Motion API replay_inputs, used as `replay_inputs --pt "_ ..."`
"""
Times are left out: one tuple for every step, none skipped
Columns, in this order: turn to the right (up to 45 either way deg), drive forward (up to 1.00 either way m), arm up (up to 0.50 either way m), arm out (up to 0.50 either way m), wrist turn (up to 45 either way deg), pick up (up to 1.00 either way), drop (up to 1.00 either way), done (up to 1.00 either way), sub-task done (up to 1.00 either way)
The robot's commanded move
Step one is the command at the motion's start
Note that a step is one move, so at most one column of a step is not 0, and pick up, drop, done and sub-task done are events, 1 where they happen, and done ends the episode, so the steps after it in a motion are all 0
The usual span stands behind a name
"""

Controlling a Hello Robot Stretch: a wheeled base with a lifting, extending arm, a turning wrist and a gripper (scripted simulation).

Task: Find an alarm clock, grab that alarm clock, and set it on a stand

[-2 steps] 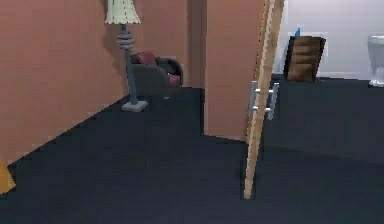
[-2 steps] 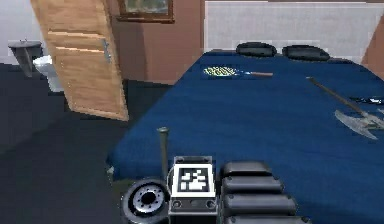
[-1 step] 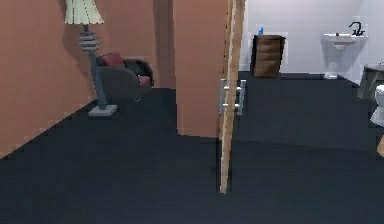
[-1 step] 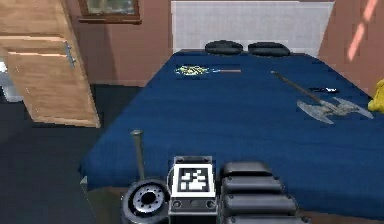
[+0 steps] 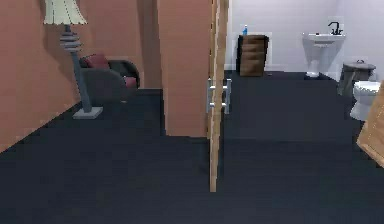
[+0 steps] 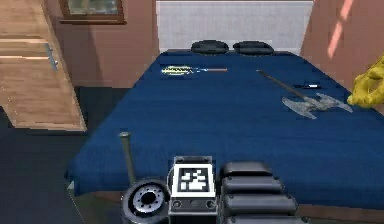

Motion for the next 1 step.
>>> replay_inputs --pt "0.0 0.30 0.00 0.00 0.0 0.00 0.00 0.00 0.00"
